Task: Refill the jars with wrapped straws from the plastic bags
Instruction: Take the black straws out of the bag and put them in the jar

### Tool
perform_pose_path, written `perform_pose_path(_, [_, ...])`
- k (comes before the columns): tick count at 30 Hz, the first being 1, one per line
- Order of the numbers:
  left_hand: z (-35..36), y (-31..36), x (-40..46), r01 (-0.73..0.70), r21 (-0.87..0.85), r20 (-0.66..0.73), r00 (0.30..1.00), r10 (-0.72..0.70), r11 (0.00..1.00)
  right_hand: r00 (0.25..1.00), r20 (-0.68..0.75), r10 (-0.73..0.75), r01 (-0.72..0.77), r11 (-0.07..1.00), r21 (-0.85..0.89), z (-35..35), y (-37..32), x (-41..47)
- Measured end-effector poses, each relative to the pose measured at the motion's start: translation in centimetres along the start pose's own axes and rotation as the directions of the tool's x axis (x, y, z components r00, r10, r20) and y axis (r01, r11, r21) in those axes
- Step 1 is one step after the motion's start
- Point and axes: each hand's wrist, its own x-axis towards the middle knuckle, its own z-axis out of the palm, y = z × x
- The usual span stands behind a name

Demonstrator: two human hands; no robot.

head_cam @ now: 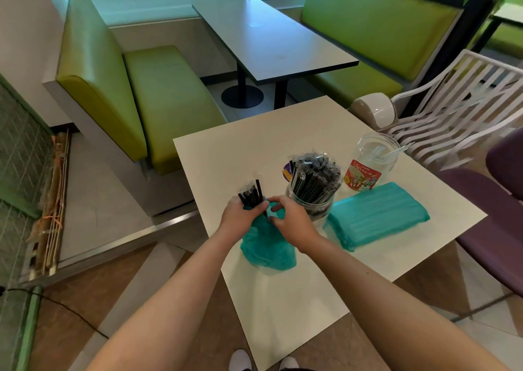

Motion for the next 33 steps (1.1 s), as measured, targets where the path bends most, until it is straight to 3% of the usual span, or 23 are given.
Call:
perform_pose_path(7, [-0.2, 0.5, -0.5, 0.064, -0.021, -0.018, 0.998, -0.064, 0.998, 0.996, 0.088, -0.001, -0.013, 0.988, 0.151, -0.2, -0.3, 0.2])
perform_pose_path(21, [0.2, 0.3, -0.1, -0.003, -0.082, -0.014, 1.0, 0.002, 0.997, 0.992, 0.063, 0.109, -0.121, 0.965, 0.234, -0.3, -0.7, 0.5])
perform_pose_path(33, [1.5, 1.2, 0.3, -0.046, -0.06, -0.03, 0.999, 0.044, 0.997, 0.998, -0.02, 0.066, -0.059, 0.969, 0.24, -2.4, -1.1, -0.4])
